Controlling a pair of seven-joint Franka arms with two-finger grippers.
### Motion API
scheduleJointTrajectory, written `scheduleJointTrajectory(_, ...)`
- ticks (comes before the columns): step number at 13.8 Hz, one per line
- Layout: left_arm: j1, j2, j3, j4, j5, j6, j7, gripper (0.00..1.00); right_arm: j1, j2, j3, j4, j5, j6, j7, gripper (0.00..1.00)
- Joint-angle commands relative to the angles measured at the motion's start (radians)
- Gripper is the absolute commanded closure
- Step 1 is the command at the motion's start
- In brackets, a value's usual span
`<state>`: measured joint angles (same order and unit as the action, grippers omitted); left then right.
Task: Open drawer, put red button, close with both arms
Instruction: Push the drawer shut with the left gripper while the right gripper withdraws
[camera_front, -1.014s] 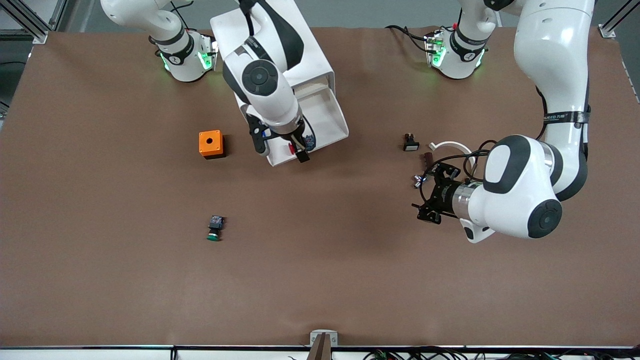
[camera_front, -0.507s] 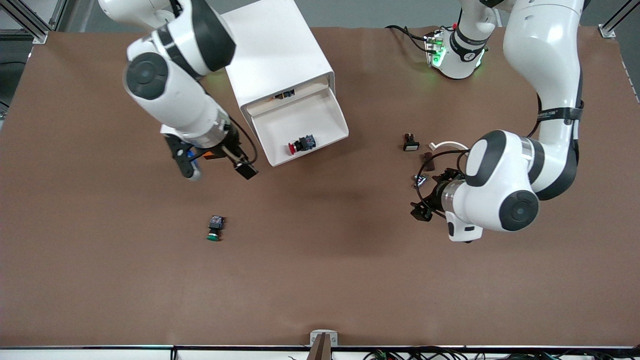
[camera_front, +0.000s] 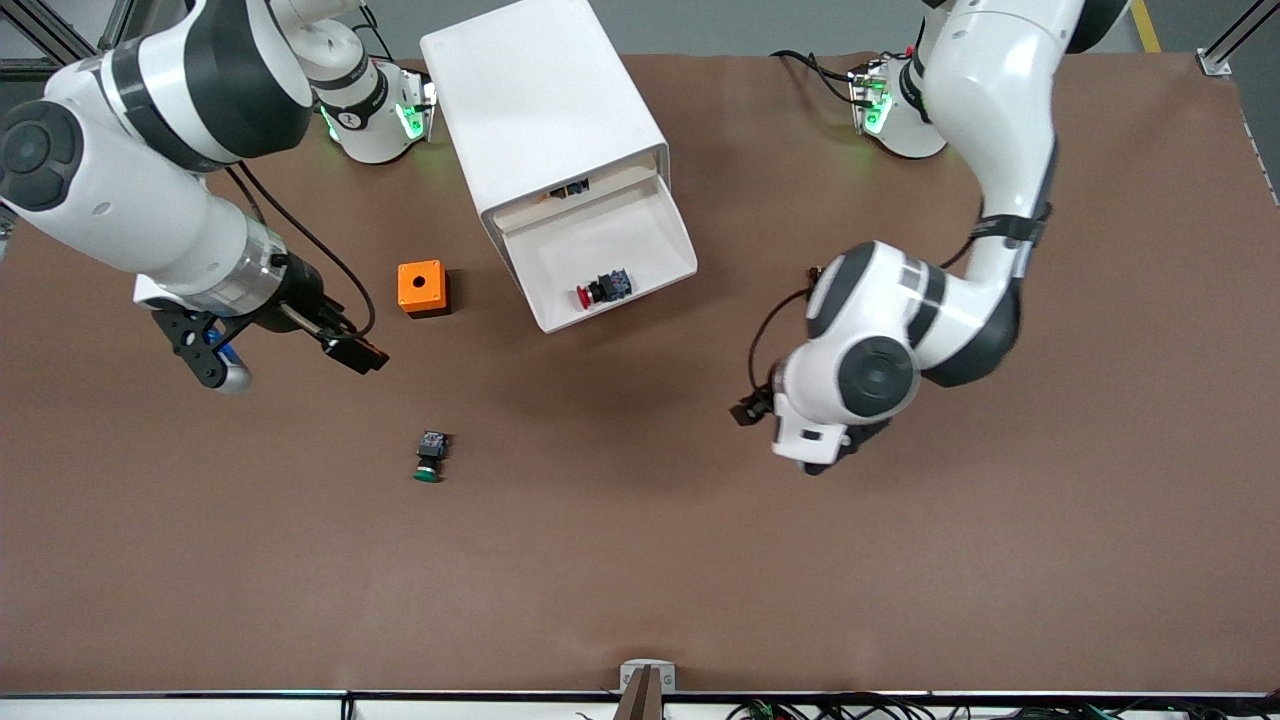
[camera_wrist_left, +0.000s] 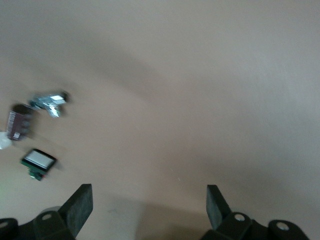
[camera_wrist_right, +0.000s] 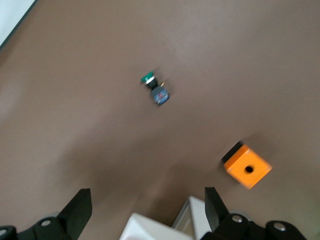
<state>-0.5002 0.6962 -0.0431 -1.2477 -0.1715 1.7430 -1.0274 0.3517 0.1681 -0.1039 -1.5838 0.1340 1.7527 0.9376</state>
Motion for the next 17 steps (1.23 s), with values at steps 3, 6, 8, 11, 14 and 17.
scheduleJointTrajectory(3, -0.099, -0.006, 0.002, -0.015, 0.012, 0.059, -0.011, 0.0, -0.095, -0.041, 0.007, -0.002, -0.053, -0.038, -0.297, 0.0)
scheduleJointTrajectory(6, -0.155, 0.017, -0.006, -0.022, 0.001, 0.075, -0.013, 0.0, -0.167, -0.056, 0.004, -0.004, -0.056, -0.047, -0.475, 0.0)
scheduleJointTrajectory(8, -0.193, 0.037, -0.006, -0.024, 0.003, 0.092, -0.032, 0.0, -0.213, -0.061, 0.004, -0.002, -0.056, -0.056, -0.578, 0.0)
scheduleJointTrajectory(11, -0.219, 0.063, -0.008, -0.022, -0.022, 0.133, -0.063, 0.0, -0.267, -0.071, 0.004, -0.004, -0.076, -0.068, -0.704, 0.0)
scheduleJointTrajectory(14, -0.245, 0.075, -0.008, -0.022, -0.037, 0.138, -0.071, 0.0, -0.322, -0.102, 0.004, -0.008, -0.096, -0.071, -0.821, 0.0)
scheduleJointTrajectory(17, -0.293, 0.077, -0.008, -0.024, -0.068, 0.136, -0.091, 0.0, -0.358, -0.154, 0.004, -0.025, -0.097, -0.081, -0.936, 0.0)
